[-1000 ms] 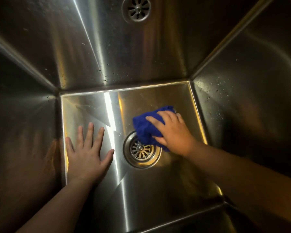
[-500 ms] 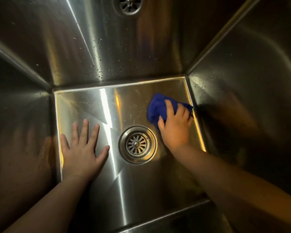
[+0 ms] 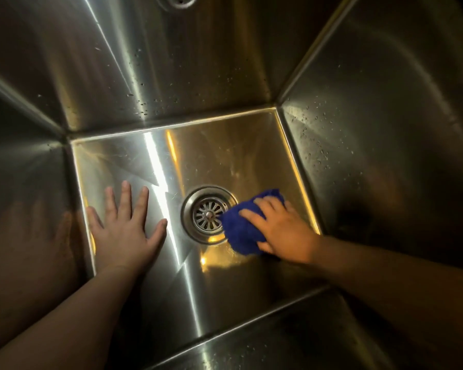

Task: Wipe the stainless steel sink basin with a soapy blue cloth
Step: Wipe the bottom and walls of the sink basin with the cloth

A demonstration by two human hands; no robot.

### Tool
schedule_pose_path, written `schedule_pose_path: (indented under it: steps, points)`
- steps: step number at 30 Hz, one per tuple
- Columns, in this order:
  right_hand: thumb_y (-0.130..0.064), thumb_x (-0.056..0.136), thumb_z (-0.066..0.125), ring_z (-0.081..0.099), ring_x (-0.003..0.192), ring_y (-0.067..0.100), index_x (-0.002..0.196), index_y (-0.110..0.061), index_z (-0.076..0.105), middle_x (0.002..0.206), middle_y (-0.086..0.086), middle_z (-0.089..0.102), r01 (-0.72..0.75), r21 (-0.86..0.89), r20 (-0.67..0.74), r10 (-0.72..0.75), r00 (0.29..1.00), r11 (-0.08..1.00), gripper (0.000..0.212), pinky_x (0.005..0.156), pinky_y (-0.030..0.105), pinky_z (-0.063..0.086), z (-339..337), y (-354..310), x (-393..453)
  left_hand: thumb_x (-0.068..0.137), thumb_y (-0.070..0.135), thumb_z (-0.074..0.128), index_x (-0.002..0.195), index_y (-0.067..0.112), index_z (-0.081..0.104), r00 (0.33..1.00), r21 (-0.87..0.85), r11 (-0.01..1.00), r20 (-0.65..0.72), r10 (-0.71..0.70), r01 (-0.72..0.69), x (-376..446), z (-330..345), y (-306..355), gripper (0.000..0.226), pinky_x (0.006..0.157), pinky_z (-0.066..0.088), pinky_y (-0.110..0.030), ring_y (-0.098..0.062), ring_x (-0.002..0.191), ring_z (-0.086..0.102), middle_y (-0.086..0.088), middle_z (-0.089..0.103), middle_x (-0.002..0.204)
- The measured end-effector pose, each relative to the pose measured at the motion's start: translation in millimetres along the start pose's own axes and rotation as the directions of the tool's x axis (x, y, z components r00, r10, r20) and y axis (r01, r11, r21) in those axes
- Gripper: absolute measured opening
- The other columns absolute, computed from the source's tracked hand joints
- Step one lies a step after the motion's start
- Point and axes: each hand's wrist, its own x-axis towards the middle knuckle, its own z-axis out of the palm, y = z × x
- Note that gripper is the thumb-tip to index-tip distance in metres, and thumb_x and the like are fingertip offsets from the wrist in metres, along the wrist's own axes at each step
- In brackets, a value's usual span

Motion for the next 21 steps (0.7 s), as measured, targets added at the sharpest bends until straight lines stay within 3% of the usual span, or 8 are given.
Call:
schedule_pose_path:
  steps: [3, 6, 10, 15, 18, 21]
  points:
    - [-0.037, 0.077, 0.066, 0.038, 0.125, 0.039, 0.144, -0.019, 0.030, 0.138, 0.020, 0.040, -0.109, 0.010, -0.044, 0.109, 0.993, 0.994, 0.078, 0.100, 0.057, 0.036, -11.0, 19.3, 22.0, 0.085, 0.063, 0.018, 0.151, 0.029, 0.011, 1.000, 0.002, 1.000, 0.003, 0.001, -0.001, 0.0, -0.4, -0.3, 0.075, 0.114, 0.003, -0.058, -0.027, 0.146, -0.005, -0.004, 0.001, 0.160]
    - [-0.039, 0.086, 0.055, 0.031, 0.128, 0.035, 0.147, -0.022, 0.018, 0.141, 0.016, 0.031, -0.252, 0.065, -0.107, 0.257, 0.960, 0.966, 0.073, 0.105, 0.054, 0.029, -23.7, 39.9, 51.6, 0.085, 0.064, 0.019, 0.151, 0.029, 0.012, 1.000, 0.002, 1.000, -0.005, -0.003, 0.003, -0.7, -0.4, -0.5, 0.075, 0.113, 0.005, -0.058, -0.027, 0.146, -0.004, -0.004, 0.002, 0.160]
    - [-0.035, 0.091, 0.051, 0.031, 0.130, 0.034, 0.147, -0.024, 0.014, 0.142, 0.016, 0.031, -0.267, 0.069, -0.136, 0.274, 0.952, 0.961, 0.068, 0.106, 0.053, 0.027, -36.9, 62.7, 84.0, 0.085, 0.063, 0.021, 0.151, 0.028, 0.015, 1.000, 0.024, 1.000, -0.019, -0.001, 0.002, 1.2, 1.2, -0.5, 0.075, 0.113, 0.004, -0.057, -0.027, 0.146, -0.003, -0.005, 0.004, 0.159]
    - [-0.019, 0.086, 0.058, 0.025, 0.135, 0.035, 0.145, -0.028, 0.015, 0.146, 0.015, 0.028, -0.299, 0.088, -0.085, 0.307, 0.948, 0.950, 0.073, 0.113, 0.056, 0.015, -53.4, 72.3, 115.9, 0.086, 0.062, 0.024, 0.151, 0.028, 0.015, 0.999, 0.046, 0.999, -0.029, -0.015, 0.016, 2.4, 4.6, -1.2, 0.074, 0.112, 0.007, -0.058, -0.028, 0.146, 0.002, -0.005, 0.007, 0.159]
    - [-0.013, 0.081, 0.062, 0.030, 0.131, 0.037, 0.140, -0.030, 0.022, 0.142, 0.015, 0.031, -0.322, 0.163, -0.006, 0.327, 0.945, 0.933, 0.073, 0.111, 0.054, 0.023, -62.2, 65.5, 111.3, 0.085, 0.061, 0.027, 0.150, 0.028, 0.019, 0.999, 0.035, 0.999, -0.047, -0.018, 0.020, 1.9, 4.5, 0.1, 0.073, 0.111, 0.008, -0.058, -0.029, 0.146, 0.005, -0.005, 0.011, 0.159]
    - [-0.012, 0.072, 0.071, 0.036, 0.123, 0.038, 0.128, -0.027, 0.031, 0.133, 0.013, 0.036, -0.309, 0.154, 0.086, 0.299, 0.950, 0.938, 0.070, 0.098, 0.053, 0.038, -68.3, 55.7, 85.2, 0.086, 0.062, 0.025, 0.150, 0.027, 0.018, 0.998, 0.044, 0.999, -0.056, -0.020, 0.022, -1.3, 4.2, -0.4, 0.073, 0.111, 0.008, -0.057, -0.028, 0.146, 0.004, -0.005, 0.011, 0.159]
